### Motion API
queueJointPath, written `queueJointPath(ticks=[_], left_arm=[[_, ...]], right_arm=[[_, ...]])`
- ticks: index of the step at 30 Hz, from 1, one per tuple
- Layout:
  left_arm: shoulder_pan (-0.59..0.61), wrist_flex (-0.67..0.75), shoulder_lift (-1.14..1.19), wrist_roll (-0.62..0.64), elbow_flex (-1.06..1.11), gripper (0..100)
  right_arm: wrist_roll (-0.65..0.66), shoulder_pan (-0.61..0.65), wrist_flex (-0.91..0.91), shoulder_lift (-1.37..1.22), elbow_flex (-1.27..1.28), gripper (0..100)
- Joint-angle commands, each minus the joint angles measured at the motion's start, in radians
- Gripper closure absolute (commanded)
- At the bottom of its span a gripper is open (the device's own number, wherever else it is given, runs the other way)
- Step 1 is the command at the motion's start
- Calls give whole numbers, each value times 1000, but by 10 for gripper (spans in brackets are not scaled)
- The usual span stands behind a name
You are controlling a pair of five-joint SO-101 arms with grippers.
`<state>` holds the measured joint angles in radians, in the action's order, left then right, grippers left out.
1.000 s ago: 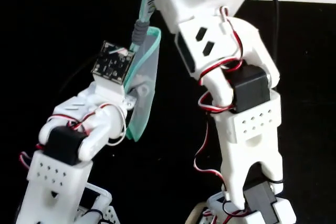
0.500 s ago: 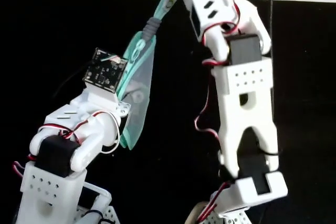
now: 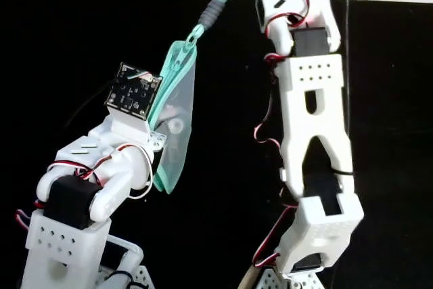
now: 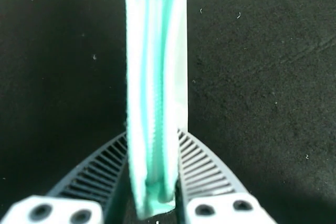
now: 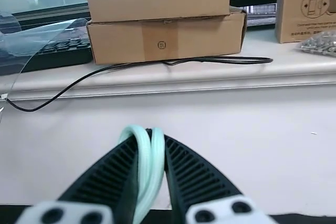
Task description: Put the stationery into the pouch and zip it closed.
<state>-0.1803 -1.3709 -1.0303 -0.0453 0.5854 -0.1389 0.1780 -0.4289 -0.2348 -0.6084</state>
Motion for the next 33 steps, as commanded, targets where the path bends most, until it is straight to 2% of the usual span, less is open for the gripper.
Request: queueJointPath(ticks=[1,9,19,21,27,33], left_arm=[[27,-29,-15,-5,1,993],[27,-43,-15,-5,1,993],[27,-41,-15,-5,1,993],[27,-41,-15,-5,1,993],[27,-35,-15,-5,1,993],[28,-35,-15,-5,-1,993]], right_arm=[[-2,-58,94,-19,-42,993],[-2,-130,308,-153,-42,993],[0,-168,343,-183,-44,992],[44,-163,338,-166,-42,981],[250,-96,337,-110,-35,841],[327,-51,337,-31,-33,838]])
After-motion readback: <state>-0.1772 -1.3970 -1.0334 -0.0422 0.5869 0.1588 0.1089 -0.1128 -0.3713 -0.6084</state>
